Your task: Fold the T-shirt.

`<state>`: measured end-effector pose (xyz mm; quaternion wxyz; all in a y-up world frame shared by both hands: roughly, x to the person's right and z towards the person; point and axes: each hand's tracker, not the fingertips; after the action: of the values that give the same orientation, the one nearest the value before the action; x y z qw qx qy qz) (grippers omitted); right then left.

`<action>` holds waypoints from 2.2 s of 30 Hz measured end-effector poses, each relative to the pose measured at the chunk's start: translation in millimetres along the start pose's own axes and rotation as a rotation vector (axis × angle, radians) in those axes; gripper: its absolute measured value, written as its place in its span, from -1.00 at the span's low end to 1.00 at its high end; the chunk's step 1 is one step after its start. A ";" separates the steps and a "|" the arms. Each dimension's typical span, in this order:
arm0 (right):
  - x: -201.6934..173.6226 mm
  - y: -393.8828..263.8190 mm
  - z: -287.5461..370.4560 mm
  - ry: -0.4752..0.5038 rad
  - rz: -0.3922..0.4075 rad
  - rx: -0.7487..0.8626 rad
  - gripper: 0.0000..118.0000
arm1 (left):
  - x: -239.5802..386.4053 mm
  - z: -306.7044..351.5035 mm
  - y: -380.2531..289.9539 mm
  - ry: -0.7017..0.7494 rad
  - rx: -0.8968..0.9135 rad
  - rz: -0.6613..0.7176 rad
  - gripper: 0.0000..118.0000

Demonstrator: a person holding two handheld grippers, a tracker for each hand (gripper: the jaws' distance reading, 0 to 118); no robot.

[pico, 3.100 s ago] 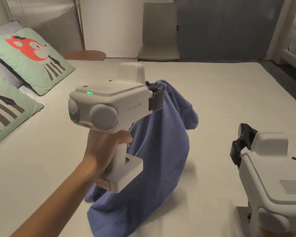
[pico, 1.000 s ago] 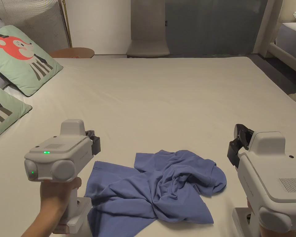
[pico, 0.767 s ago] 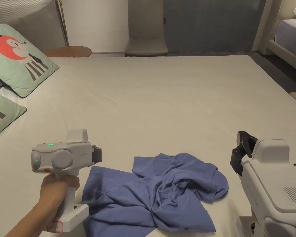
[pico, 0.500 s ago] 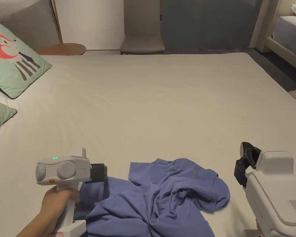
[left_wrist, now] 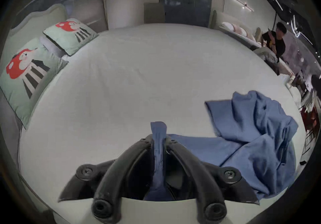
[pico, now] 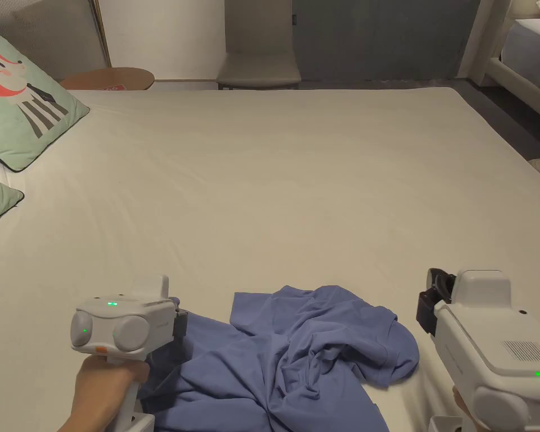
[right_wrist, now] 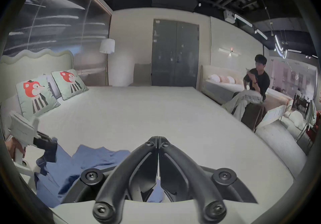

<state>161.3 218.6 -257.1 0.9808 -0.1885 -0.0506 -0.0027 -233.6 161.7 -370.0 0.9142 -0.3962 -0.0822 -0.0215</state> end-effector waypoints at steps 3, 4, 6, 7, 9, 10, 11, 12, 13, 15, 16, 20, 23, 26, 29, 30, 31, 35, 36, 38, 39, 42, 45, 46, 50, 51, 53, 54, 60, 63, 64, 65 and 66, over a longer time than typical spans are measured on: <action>3.7 -6.2 -31.0 0.024 -0.008 -0.210 -0.59 | -1.7 25.0 6.6 -0.027 0.055 -0.006 -0.95; 4.1 -9.0 -38.6 0.038 -0.021 -0.266 -0.29 | -2.2 32.1 8.0 -0.038 0.073 -0.005 -0.95; 4.0 -23.1 -59.8 0.071 -0.053 -0.389 0.41 | -2.1 47.3 12.0 -0.076 0.091 0.005 -0.95; 2.9 -28.7 -67.6 0.079 -0.053 -0.434 0.64 | -3.1 51.3 13.3 -0.092 0.095 0.015 -0.95; -0.8 -39.1 -74.0 0.076 -0.056 -0.484 0.72 | -2.5 58.3 14.8 -0.108 0.101 0.023 -0.96; -2.9 -42.1 -78.7 0.079 -0.052 -0.507 0.70 | -2.8 60.0 14.8 -0.114 0.103 0.026 -0.96; -4.6 -45.2 -83.0 0.082 -0.069 -0.507 0.70 | -3.7 61.5 14.0 -0.123 0.105 0.033 -0.96; -9.0 -47.8 -84.0 0.084 -0.070 -0.512 0.67 | -4.2 63.0 13.4 -0.129 0.106 0.037 -0.96; -10.9 -49.1 -85.4 0.087 -0.072 -0.515 0.55 | -2.0 64.3 13.3 -0.132 0.107 0.039 -0.96; -17.0 -49.2 -85.4 0.100 -0.053 -0.542 -0.17 | -2.6 66.9 10.9 -0.137 0.112 0.048 -0.96; -17.4 -53.2 -89.8 0.122 -0.045 -0.546 -0.47 | -3.0 67.9 9.8 -0.139 0.114 0.052 -0.96; -19.3 -42.3 -73.9 0.148 -0.060 -0.530 -0.84 | -6.6 70.4 8.7 -0.146 0.120 0.084 -0.96; -12.1 -16.1 -50.1 0.127 0.001 -0.392 -0.84 | -13.3 75.6 11.7 -0.154 0.133 0.110 -0.96; 0.1 27.2 -28.2 0.098 0.045 -0.265 -0.84 | -22.8 87.0 22.7 -0.139 0.167 0.117 -0.96; 16.8 69.5 -25.5 0.064 0.109 -0.164 -0.84 | -41.8 103.2 46.8 -0.080 0.244 0.143 -0.96; 22.0 85.8 -21.9 0.049 0.116 -0.130 -0.84 | -51.0 110.5 58.2 -0.077 0.262 0.160 -0.96; 26.3 99.4 -19.2 0.039 0.123 -0.102 -0.84 | -58.5 117.1 68.0 -0.066 0.284 0.174 -0.96; 41.3 155.7 -9.3 0.019 0.101 -0.002 -0.84 | -86.0 145.9 118.8 -0.006 0.375 0.195 -0.96; 49.4 164.6 -14.4 -0.002 0.099 0.020 -0.84 | -89.3 154.1 133.2 0.009 0.401 0.190 -0.96; 53.8 185.8 -15.8 -0.011 0.099 0.063 -0.84 | -92.3 167.7 158.4 0.043 0.452 0.188 -0.96; 55.7 197.3 -19.6 -0.004 0.091 0.084 -0.84 | -95.2 173.0 172.6 0.037 0.469 0.185 -0.96; 59.4 228.3 -30.7 -0.006 0.063 0.140 -0.84 | -97.2 183.0 212.3 0.049 0.520 0.194 -0.96; 62.1 253.5 -38.5 -0.004 0.043 0.186 -0.84 | -95.0 190.2 249.6 0.112 0.591 0.172 -0.96; 64.0 260.9 -42.4 0.002 0.032 0.197 -0.84 | -94.3 192.3 262.3 0.122 0.610 0.165 -0.96; 65.4 280.4 -60.1 -0.007 0.043 0.222 -0.84 | -91.4 191.1 301.4 0.170 0.654 0.134 -0.96; 65.4 283.6 -64.9 -0.007 0.052 0.230 -0.84 | -89.1 189.1 309.7 0.194 0.669 0.121 -0.96; 62.1 284.1 -77.6 0.004 0.058 0.233 -0.84 | -88.0 179.8 319.5 0.230 0.684 0.084 -0.96; 60.2 282.6 -83.5 0.001 0.063 0.233 -0.84 | -85.8 174.7 322.6 0.252 0.698 0.057 -0.96; 45.9 244.6 -105.7 -0.034 0.112 0.202 -0.84 | -77.4 127.8 295.2 0.334 0.659 -0.022 -0.96; 43.5 210.2 -118.0 -0.039 0.108 0.137 -0.84 | -79.4 99.4 263.5 0.337 0.599 -0.032 -0.96; 43.1 197.9 -121.6 -0.036 0.098 0.116 -0.84 | -80.6 91.0 251.9 0.332 0.575 -0.028 -0.96; 43.1 183.2 -125.3 -0.030 0.093 0.081 -0.84 | -84.9 79.6 238.3 0.327 0.540 -0.016 -0.96; 43.2 167.5 -127.5 -0.030 0.083 0.055 -0.84 | -87.3 70.9 223.3 0.318 0.508 -0.009 -0.96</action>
<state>220.9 327.6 -432.4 0.9840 -0.1633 -0.0572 0.0421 -305.7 364.0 -497.9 0.9854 -0.1459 0.0575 -0.0660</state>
